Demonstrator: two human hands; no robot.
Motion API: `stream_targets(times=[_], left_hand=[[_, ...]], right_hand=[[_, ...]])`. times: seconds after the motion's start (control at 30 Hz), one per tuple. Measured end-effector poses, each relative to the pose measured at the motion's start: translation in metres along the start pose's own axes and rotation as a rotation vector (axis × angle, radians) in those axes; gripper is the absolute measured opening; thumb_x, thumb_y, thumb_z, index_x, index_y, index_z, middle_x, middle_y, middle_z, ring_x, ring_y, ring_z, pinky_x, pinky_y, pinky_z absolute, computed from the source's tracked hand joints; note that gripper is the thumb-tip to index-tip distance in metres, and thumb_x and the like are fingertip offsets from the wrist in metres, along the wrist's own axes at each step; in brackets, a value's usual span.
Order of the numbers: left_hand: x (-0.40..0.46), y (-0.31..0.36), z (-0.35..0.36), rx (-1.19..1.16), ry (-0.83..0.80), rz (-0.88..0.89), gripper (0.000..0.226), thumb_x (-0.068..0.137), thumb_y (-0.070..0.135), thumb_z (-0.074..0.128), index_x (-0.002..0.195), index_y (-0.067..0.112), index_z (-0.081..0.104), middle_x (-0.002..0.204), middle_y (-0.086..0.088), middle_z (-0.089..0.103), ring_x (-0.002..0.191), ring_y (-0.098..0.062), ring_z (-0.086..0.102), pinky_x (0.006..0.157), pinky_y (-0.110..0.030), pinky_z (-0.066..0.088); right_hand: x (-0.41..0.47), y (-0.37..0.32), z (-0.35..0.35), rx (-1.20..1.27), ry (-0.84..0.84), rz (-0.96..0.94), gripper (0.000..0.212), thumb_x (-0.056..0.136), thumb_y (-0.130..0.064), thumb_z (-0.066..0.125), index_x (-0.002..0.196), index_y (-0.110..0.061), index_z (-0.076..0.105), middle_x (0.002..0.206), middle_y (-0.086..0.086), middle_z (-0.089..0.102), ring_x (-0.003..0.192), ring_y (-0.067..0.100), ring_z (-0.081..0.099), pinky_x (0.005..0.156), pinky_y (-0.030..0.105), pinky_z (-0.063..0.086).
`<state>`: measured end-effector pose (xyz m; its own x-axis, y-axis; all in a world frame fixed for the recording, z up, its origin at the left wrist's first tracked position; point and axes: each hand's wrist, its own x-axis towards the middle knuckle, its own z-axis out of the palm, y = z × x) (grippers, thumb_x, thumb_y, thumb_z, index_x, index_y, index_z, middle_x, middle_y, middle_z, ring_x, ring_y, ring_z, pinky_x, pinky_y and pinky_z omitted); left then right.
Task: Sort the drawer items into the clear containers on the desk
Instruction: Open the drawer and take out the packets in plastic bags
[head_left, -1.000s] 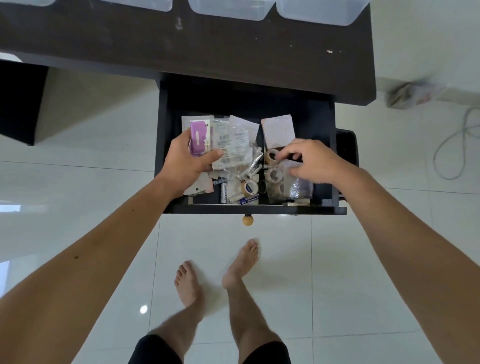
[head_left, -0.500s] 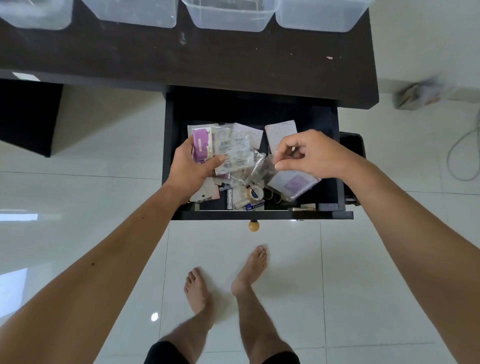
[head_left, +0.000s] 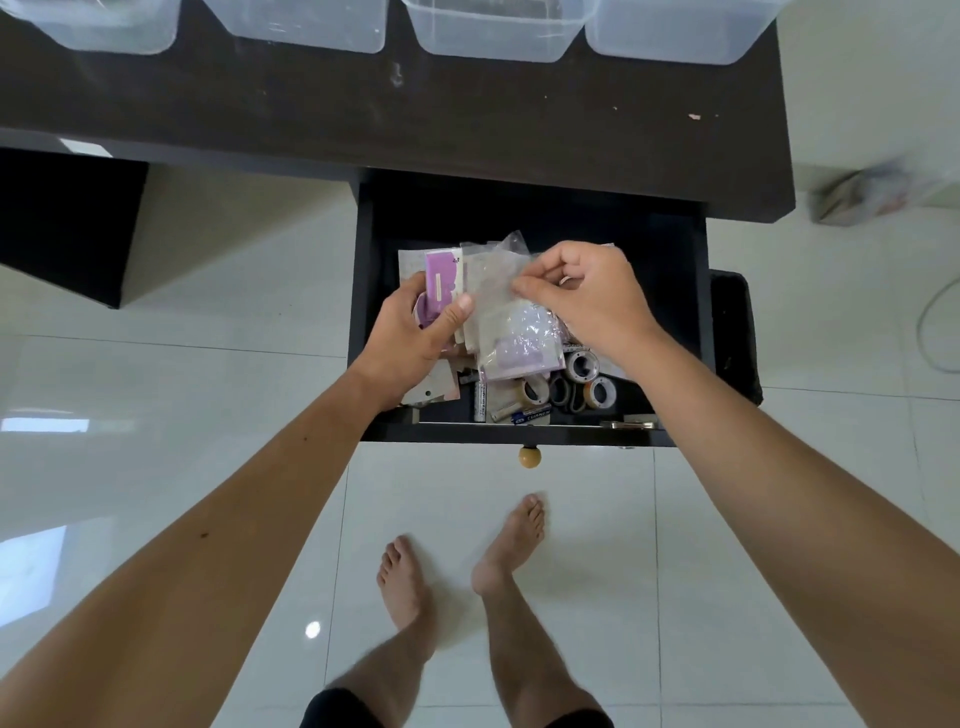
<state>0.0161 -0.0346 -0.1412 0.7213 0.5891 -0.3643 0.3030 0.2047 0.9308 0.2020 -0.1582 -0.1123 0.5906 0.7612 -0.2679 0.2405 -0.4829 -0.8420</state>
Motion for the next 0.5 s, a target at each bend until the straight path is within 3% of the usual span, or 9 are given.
stream_targets(times=[0.1,0.23,0.4,0.5], left_hand=[[0.000,0.001,0.000,-0.029,-0.009,-0.022,0.044,0.103,0.030,0.064,0.142,0.011,0.056,0.125,-0.005,0.073,0.112,-0.015,0.074,0.080,-0.026,0.062],[-0.002,0.001,0.001,-0.062,-0.035,-0.075,0.061,0.087,0.005,0.083,0.141,0.007,0.054,0.123,-0.007,0.074,0.107,-0.017,0.076,0.072,-0.030,0.065],[-0.003,0.004,0.000,-0.072,0.020,-0.115,0.062,0.081,-0.004,0.086,0.134,0.006,0.055,0.119,-0.007,0.074,0.101,-0.020,0.078,0.068,-0.031,0.065],[-0.005,0.009,-0.004,-0.078,0.053,-0.098,0.062,0.082,-0.002,0.086,0.135,0.008,0.055,0.124,-0.006,0.074,0.110,-0.022,0.076,0.079,-0.040,0.067]], right_hand=[[0.001,0.002,-0.003,0.038,0.037,0.025,0.016,0.091,-0.030,0.085,0.100,-0.017,0.080,0.094,0.005,0.080,0.077,0.008,0.070,0.074,0.016,0.057],[0.002,0.004,0.000,0.080,0.017,0.041,0.013,0.092,-0.027,0.084,0.099,-0.017,0.079,0.093,0.008,0.078,0.069,0.014,0.066,0.066,0.024,0.058],[0.002,0.006,0.009,0.087,-0.012,0.027,0.013,0.088,-0.029,0.087,0.097,-0.023,0.079,0.095,0.002,0.079,0.096,0.034,0.074,0.088,0.043,0.063],[0.002,0.000,0.009,0.107,-0.019,0.030,0.018,0.087,-0.033,0.088,0.100,-0.024,0.078,0.098,0.003,0.078,0.095,0.038,0.073,0.085,0.045,0.064]])
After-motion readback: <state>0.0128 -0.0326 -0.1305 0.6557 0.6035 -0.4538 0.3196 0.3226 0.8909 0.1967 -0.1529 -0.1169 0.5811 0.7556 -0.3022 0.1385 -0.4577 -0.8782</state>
